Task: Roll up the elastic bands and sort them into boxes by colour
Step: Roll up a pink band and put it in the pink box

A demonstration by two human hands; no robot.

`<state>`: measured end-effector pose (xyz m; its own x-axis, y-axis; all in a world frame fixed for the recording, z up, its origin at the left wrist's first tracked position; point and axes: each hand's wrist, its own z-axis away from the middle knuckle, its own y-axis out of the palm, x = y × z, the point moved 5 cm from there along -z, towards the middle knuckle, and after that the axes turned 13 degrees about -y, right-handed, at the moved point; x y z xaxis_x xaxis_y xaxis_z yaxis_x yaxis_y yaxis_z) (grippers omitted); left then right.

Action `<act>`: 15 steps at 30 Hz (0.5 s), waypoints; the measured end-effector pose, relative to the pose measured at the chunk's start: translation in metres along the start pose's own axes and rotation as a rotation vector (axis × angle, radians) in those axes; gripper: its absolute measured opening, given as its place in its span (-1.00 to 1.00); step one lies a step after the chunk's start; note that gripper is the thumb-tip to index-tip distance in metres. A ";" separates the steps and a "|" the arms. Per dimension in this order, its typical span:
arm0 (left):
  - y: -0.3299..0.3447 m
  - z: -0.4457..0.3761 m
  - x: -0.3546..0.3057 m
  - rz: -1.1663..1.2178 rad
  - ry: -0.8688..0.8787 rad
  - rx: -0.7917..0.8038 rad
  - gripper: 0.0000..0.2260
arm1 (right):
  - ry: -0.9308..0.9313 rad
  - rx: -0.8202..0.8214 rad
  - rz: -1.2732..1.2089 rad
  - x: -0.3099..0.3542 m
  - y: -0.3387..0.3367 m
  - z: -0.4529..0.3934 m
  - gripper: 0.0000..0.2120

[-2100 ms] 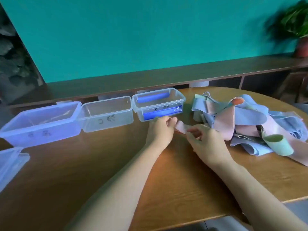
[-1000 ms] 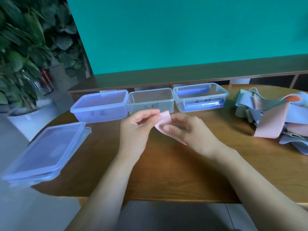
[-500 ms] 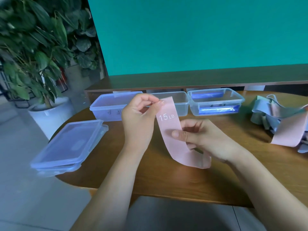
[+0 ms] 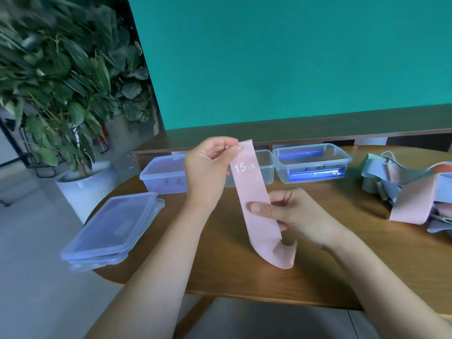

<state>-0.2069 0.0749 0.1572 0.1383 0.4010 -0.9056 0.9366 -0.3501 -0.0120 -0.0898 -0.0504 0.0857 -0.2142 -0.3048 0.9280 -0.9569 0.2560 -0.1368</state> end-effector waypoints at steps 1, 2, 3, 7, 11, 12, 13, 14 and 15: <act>0.000 -0.001 -0.006 -0.004 0.003 0.006 -0.89 | -0.006 0.012 0.011 0.004 0.001 0.002 -0.79; 0.000 -0.002 -0.011 -0.005 0.003 0.007 -0.91 | -0.007 0.025 0.014 0.007 0.002 0.004 -0.79; 0.000 -0.003 -0.016 -0.009 0.004 0.003 -0.91 | -0.002 0.044 0.015 0.009 0.003 0.007 -0.79; -0.002 -0.010 -0.034 0.010 -0.001 -0.015 -0.91 | 0.036 0.132 0.029 0.010 0.009 0.017 -0.78; -0.001 -0.015 -0.038 0.028 -0.032 -0.008 -0.94 | 0.040 0.158 -0.031 0.007 0.009 0.026 -0.77; 0.000 -0.016 -0.033 0.019 -0.052 -0.001 -0.95 | 0.047 0.158 -0.058 0.005 0.008 0.028 -0.76; 0.002 -0.017 -0.027 0.001 -0.074 0.008 -0.95 | 0.057 0.156 -0.081 0.002 0.007 0.030 -0.76; 0.003 -0.018 -0.019 -0.023 -0.096 0.018 -0.94 | 0.068 0.151 -0.088 -0.002 0.004 0.032 -0.75; 0.005 -0.019 -0.008 -0.048 -0.118 0.028 -0.94 | 0.078 0.140 -0.076 -0.007 0.002 0.033 -0.75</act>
<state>-0.1969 0.0856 0.1725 0.0531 0.3156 -0.9474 0.9316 -0.3573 -0.0668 -0.0964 -0.0783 0.0679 -0.1292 -0.2447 0.9610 -0.9890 0.1026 -0.1068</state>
